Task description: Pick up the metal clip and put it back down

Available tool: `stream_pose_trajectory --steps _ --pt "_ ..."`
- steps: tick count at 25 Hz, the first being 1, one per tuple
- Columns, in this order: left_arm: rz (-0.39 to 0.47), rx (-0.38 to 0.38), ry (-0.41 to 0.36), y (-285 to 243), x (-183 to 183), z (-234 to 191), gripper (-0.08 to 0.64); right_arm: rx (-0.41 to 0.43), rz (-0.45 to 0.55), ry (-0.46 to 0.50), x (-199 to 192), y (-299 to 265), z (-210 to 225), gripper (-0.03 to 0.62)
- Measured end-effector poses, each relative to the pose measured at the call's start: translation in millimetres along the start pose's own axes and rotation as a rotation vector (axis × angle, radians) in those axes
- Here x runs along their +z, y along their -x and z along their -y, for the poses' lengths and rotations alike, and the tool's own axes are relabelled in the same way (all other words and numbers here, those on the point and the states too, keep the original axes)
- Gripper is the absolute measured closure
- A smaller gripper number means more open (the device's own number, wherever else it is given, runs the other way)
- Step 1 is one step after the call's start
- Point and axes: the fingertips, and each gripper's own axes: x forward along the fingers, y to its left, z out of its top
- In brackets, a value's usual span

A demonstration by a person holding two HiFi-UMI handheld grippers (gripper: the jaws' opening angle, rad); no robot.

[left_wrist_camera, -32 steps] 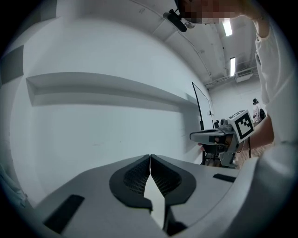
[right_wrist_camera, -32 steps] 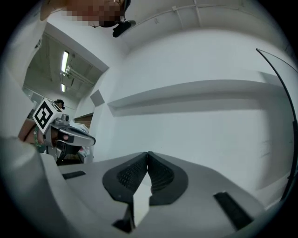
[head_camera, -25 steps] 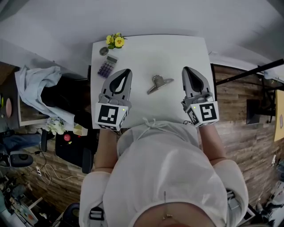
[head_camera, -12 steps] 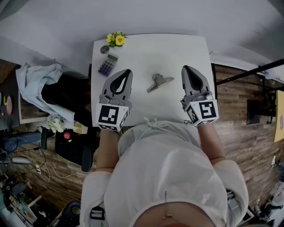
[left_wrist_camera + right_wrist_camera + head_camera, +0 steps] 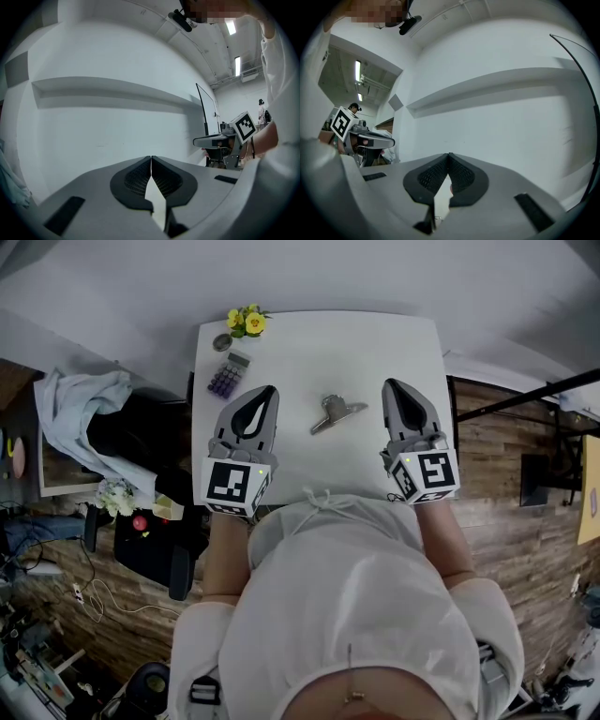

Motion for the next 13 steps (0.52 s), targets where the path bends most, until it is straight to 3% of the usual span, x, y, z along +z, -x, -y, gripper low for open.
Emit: stream_pose_trajectory --steps 13 --pt "-0.013 0.002 0.01 -3.5 -2.8 0.8 0.54 0.025 -0.022 0.021 -9.9 0.1 -2.1 0.592"
